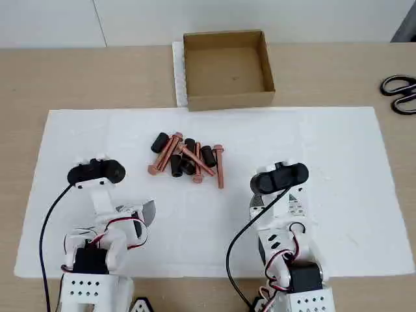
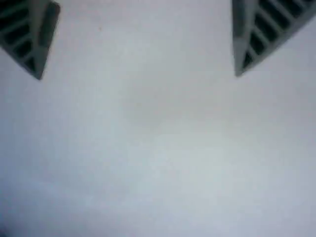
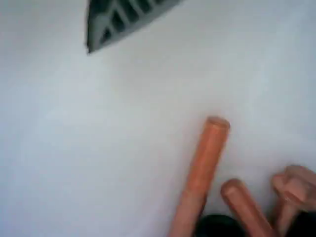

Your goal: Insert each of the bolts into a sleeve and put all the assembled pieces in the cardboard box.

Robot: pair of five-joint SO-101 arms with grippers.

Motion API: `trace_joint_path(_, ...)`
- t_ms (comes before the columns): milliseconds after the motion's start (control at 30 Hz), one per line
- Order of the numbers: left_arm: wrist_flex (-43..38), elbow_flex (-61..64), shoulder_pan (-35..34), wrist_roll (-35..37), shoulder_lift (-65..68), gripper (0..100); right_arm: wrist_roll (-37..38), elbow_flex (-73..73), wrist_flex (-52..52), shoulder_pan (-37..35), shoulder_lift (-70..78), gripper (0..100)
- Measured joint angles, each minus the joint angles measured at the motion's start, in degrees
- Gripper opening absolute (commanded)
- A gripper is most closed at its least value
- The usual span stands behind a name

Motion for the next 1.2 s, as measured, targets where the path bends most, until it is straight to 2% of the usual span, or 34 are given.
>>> trace_joint_path(367,-4.0,0.7,0.0,0.0,0.0,24,0.0,0.0,-0.4,0.7,0.0,16.2)
trace_joint_path(567,-4.2,0.7,0.0,0.0,0.0,24,0.0,-2.6,-0.4,9.1,0.0,16.2)
trace_joint_path(767,-4.2,0.7,0.0,0.0,0.0,24,0.0,-18.5,-0.4,20.2,0.0,16.2)
trace_joint_path(1033,-4.2,0.7,0.0,0.0,0.0,24,3.3,-42.6,-0.6,21.4,-0.6,16.2)
trace_joint_path(1200,-4.2,0.7,0.0,0.0,0.0,24,4.7,-54.4,-6.6,21.4,-0.8,16.2)
